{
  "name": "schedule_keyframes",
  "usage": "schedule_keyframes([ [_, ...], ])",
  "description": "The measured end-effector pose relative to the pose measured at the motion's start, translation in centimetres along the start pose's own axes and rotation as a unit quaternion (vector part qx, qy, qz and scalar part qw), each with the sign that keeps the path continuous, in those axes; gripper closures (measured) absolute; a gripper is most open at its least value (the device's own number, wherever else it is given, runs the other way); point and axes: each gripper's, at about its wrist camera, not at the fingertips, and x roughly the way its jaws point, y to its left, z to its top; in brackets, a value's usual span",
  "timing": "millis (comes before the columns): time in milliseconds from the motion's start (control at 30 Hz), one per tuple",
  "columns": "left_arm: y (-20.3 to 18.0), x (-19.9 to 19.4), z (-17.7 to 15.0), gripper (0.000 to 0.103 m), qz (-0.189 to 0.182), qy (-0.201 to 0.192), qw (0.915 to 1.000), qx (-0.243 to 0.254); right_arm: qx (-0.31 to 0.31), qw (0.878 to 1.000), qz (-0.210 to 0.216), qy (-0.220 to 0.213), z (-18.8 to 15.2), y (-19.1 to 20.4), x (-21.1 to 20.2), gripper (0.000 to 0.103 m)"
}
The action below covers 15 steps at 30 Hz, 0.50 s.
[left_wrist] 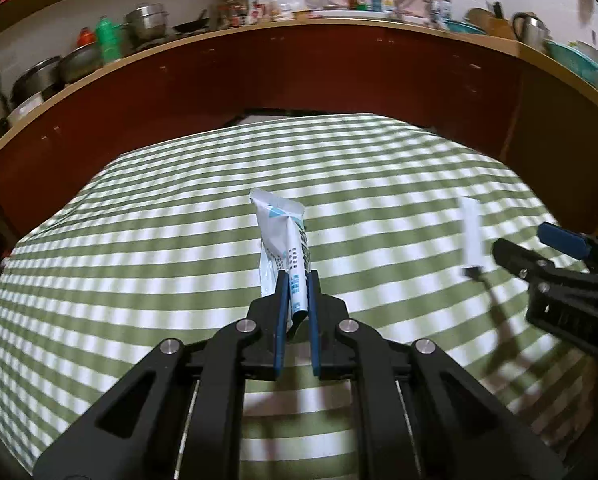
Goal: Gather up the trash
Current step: 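Grasp the plain white tube with the right tool while the left tool holds the toothpaste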
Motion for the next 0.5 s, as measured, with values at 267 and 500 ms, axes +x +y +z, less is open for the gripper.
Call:
schedule_keyframes([
  [267,6.6,0.2,-0.3,0.094,0.048,0.006,0.9983,-0.032,0.005,0.999,-0.008,0.031,1.3,2.2,2.7,0.035],
  [500,9.0,0.3,-0.8,0.094,0.057,0.009,0.9971,-0.049,-0.003,0.999,-0.023,0.041,1.1,2.4,3.2,0.049],
])
